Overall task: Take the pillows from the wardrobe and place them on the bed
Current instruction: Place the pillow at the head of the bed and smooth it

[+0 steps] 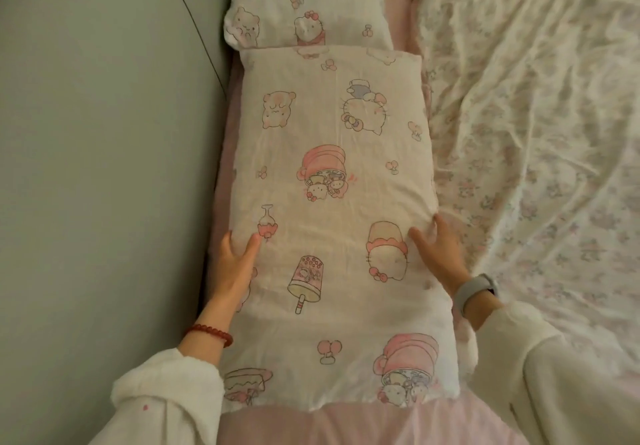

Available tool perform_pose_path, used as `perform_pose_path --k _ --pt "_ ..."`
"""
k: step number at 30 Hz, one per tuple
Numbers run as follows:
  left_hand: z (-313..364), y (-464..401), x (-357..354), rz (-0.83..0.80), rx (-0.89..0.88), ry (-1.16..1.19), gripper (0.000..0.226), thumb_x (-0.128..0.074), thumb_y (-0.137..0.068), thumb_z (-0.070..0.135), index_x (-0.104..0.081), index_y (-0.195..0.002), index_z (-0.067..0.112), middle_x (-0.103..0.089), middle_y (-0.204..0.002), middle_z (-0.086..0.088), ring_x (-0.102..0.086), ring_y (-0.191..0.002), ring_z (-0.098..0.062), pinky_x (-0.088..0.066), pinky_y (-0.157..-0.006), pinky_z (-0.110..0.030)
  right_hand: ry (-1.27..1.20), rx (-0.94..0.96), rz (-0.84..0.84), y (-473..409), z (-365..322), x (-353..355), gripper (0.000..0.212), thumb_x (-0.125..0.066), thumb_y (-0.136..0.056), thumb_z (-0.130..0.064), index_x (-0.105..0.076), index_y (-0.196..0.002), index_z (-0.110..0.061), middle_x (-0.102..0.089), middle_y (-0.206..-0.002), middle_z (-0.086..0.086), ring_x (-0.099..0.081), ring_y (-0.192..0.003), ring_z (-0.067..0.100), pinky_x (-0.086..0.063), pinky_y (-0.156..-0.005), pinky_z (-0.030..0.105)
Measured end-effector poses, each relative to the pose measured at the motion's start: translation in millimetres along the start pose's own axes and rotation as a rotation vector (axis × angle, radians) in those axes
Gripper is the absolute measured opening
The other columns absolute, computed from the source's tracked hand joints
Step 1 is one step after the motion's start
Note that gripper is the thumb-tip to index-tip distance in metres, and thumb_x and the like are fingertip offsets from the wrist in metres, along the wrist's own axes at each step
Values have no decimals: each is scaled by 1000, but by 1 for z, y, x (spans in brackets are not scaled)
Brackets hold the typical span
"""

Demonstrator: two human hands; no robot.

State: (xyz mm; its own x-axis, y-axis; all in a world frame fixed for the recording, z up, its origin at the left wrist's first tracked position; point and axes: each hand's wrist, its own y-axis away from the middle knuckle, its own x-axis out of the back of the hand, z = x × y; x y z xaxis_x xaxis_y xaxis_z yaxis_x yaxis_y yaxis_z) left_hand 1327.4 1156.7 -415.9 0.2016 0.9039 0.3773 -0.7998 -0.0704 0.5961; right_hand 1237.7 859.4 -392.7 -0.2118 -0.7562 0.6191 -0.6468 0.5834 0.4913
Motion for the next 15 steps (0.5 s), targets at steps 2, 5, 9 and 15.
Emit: perform_pose_path --k 2,5,9,15 --pt "-20 12 3 13 26 23 54 -54 -85 47 -38 -130 23 -55 -123 -4 -55 -100 -19 -43 -83 -32 -8 6 12 14 16 -9 70 -56 -85 -38 -21 -141 -15 -29 -148 12 -27 -136 28 -26 -112 49" --pt "-45 30 6 -26 110 40 56 -56 -83 49 -39 -128 21 -53 -116 0 -53 -104 -20 -43 -91 -36 -167 12 47 31 32 -12 71 -60 -77 -46 -26 -138 -30 -39 -143 0 -36 -131 22 -31 -110 48" --pt "-45 42 2 61 44 -53 35 -52 -88 42 -41 -109 16 -55 -104 -6 -52 -90 -22 -38 -73 -30 -248 -19 64 41 39 -10 66 -59 -73 -46 -31 -133 -42 -49 -133 -8 -47 -120 18 -39 -102 41" --pt "-46 80 2 137 -26 -3 35 -42 -95 32 -40 -121 9 -54 -123 -13 -51 -110 -28 -40 -92 -37 -71 -129 181 73 34 -1 65 -49 -72 -60 -38 -126 -26 -57 -122 2 -54 -108 30 -42 -96 50"
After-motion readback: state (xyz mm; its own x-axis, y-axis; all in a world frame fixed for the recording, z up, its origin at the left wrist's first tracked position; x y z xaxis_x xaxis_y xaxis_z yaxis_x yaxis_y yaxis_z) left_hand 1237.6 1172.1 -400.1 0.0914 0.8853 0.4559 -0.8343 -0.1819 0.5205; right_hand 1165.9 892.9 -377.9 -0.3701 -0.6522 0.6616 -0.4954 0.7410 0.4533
